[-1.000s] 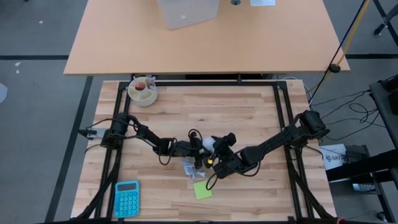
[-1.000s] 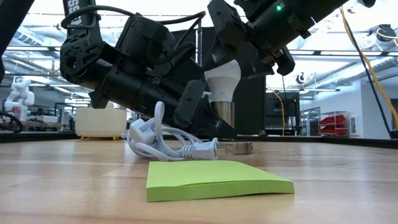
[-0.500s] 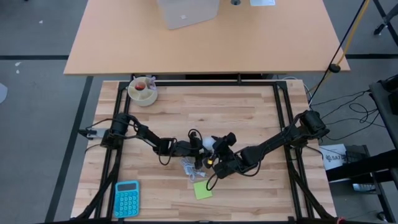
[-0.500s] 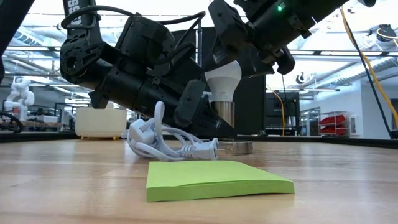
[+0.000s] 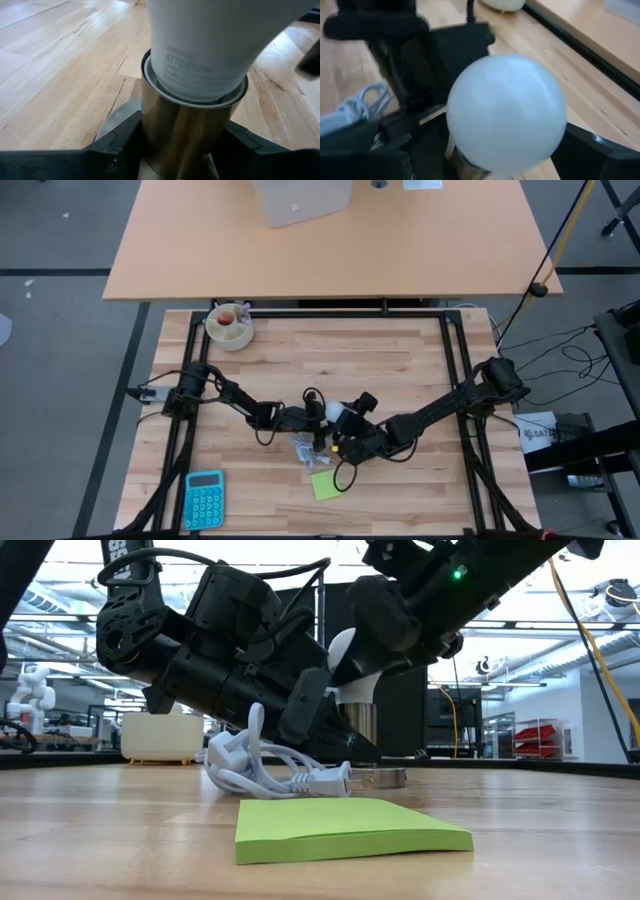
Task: Screw lightbulb
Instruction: Remove the lightbulb from the lamp
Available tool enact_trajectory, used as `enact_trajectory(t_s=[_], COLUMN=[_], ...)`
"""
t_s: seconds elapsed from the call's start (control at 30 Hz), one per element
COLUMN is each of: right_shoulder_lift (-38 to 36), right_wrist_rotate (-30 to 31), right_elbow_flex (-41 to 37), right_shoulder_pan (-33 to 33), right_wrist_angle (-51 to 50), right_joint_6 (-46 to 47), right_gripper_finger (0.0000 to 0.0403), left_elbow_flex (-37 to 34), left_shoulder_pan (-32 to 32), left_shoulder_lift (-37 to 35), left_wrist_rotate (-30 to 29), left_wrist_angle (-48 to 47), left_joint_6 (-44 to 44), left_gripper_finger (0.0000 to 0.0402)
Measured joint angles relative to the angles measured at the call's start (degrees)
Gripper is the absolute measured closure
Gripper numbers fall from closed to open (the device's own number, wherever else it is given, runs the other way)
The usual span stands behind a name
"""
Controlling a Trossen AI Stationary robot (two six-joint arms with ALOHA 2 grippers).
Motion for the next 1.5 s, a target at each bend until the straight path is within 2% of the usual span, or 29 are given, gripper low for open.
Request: enact_trajectory(t_s=[0.33,0.57,0.8,1.07,1.3,1.5], right_shoulder_lift=[-0.28,-1.9,-2.21,-2.43,-2.27,0.54], right_wrist_rotate=[-5.82,-8.44,-4.4,-0.07,3.76,10.44], right_elbow_flex=[0.02,0.13,0.32,0.5,0.63,0.63], right_shoulder_pan=[-1.2,-0.82,0.58,0.96,1.86,4.74], right_wrist_angle=[-1.13,-3.16,-3.44,-3.93,-8.48,-10.25], right_joint_6=[-7.4,-1.41,7.7,13.1,20.77,27.37], right_gripper_finger=[0.0104,0.0105,0.0105,0.0105,0.0105,0.0105], left_elbow_flex=[-0.02,0.05,0.11,0.13,0.11,0.09], left_shoulder_pan=[-0.41,-0.39,-0.39,-0.28,-0.17,-0.15], left_shoulder_lift=[0.0,0.0,-0.07,-0.07,-0.07,-0.07], left_wrist_rotate=[-0.01,0.66,0.72,0.37,-0.2,-0.41], left_wrist_angle=[-0.07,-0.02,-0.09,-0.22,-0.31,-0.44], left_joint_6=[0.24,0.24,0.0,-0.17,0.07,0.22], left_gripper_finger=[0.0212,0.0212,0.0212,0.0212,0.0212,0.0212])
